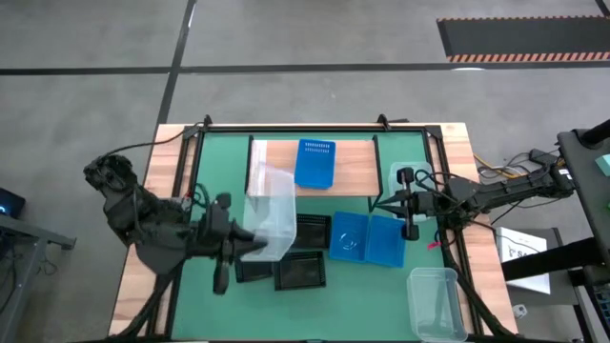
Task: Stack baskets on shelf by color
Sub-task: Put the middle transparent bin on the shelf
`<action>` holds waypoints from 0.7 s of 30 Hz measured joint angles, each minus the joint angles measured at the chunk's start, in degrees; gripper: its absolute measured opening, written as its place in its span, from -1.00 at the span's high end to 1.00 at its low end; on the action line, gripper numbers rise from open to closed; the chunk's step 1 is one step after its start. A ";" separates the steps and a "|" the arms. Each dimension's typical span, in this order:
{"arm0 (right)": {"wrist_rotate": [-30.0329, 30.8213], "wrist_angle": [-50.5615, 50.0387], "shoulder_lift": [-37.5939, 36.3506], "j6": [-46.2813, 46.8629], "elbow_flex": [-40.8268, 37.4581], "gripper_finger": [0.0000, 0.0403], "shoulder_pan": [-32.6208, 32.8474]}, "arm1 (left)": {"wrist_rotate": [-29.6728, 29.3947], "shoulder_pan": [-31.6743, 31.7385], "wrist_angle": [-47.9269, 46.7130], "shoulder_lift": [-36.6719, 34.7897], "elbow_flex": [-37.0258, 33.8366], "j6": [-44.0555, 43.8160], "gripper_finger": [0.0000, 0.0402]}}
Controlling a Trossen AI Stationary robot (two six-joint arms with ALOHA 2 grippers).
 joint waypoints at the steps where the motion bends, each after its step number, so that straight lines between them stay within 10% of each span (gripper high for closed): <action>1: 0.00 -0.06 0.00 0.39 0.00 0.96 -0.01 | 0.11 0.72 -0.02 0.04 0.64 0.99 1.00; 21: -2.77 -5.00 -2.97 2.89 -0.04 0.96 0.01 | 8.55 24.67 -18.03 0.79 3.42 18.04 1.00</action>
